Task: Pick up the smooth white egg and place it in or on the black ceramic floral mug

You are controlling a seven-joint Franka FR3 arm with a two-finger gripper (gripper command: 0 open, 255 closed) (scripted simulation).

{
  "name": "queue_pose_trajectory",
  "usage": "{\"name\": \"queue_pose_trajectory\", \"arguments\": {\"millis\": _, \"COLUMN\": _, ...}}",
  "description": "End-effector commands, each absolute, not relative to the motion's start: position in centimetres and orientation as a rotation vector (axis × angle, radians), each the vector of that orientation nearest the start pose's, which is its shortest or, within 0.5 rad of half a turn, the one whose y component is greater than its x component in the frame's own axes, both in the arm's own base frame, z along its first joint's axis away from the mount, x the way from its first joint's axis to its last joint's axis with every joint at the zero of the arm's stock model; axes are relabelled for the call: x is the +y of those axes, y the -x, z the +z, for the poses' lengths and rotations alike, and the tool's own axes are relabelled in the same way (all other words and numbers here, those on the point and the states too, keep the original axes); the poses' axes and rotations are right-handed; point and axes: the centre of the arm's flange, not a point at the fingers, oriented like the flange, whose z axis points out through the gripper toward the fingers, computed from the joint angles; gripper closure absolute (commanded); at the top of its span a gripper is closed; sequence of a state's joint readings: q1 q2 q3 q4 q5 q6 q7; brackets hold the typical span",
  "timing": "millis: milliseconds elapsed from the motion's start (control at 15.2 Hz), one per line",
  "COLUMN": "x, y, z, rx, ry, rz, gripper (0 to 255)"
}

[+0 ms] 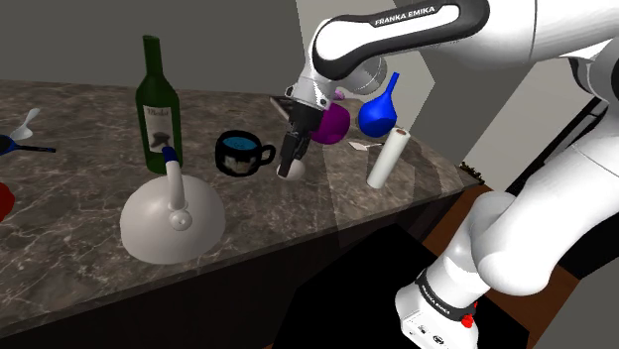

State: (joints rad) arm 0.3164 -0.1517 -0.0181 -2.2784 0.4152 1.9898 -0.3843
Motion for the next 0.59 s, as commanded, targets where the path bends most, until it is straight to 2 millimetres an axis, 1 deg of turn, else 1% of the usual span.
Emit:
{"name": "queue_pose_trajectory", "arguments": {"millis": 0, "x": 16.4, "y": -45.0, "z": 42.3, "rx": -0.664, "ry": 2.681, "rz": 0.167, "gripper": 255}}
{"name": "queue_pose_trajectory", "arguments": {"millis": 528, "x": 16.4, "y": -45.0, "z": 46.5, "rx": -0.664, "ry": 2.681, "rz": 0.167, "gripper": 255}}
